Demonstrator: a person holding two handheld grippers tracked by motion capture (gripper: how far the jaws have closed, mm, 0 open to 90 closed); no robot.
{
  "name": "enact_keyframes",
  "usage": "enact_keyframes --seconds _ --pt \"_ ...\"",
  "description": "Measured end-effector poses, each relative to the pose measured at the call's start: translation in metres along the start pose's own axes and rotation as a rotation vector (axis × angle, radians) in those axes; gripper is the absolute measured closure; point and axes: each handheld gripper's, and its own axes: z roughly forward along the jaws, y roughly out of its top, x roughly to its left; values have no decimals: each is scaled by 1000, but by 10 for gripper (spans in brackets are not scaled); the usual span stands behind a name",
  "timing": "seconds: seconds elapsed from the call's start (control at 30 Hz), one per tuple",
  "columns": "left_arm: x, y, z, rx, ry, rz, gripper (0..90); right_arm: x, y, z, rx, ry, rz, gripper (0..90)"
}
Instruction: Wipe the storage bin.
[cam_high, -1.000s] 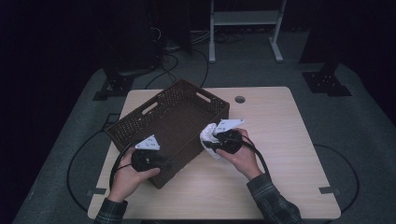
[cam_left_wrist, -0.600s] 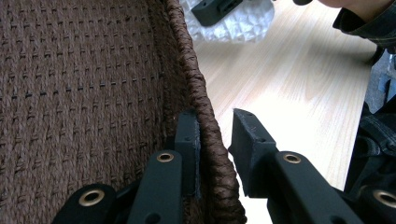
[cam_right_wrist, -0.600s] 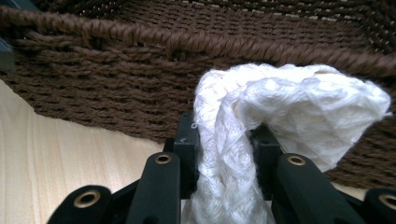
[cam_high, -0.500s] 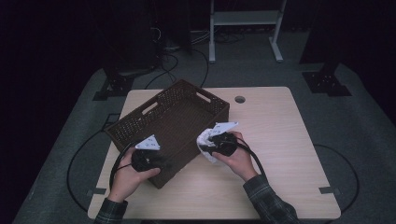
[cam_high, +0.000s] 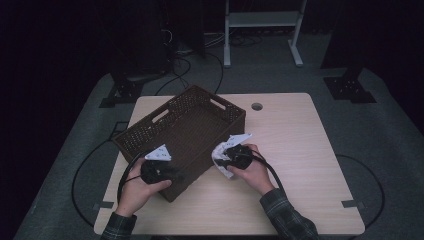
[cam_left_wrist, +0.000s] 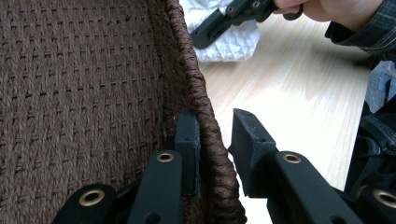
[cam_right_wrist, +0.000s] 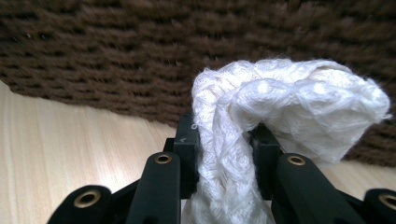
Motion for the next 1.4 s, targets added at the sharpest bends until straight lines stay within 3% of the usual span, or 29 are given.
enact_keyframes --seconds 0.37,0.53,1.07,1.4 --pt "0 0 0 1 0 1 719 -4 -13 15 54 14 22 698" --pt "0 0 0 -1 0 1 719 -2 -13 14 53 4 20 698" --pt "0 0 0 1 -3 0 718 9 2 -7 -1 5 -27 698" --pt "0 0 0 2 -3 -1 717 15 11 -20 -34 41 -46 698"
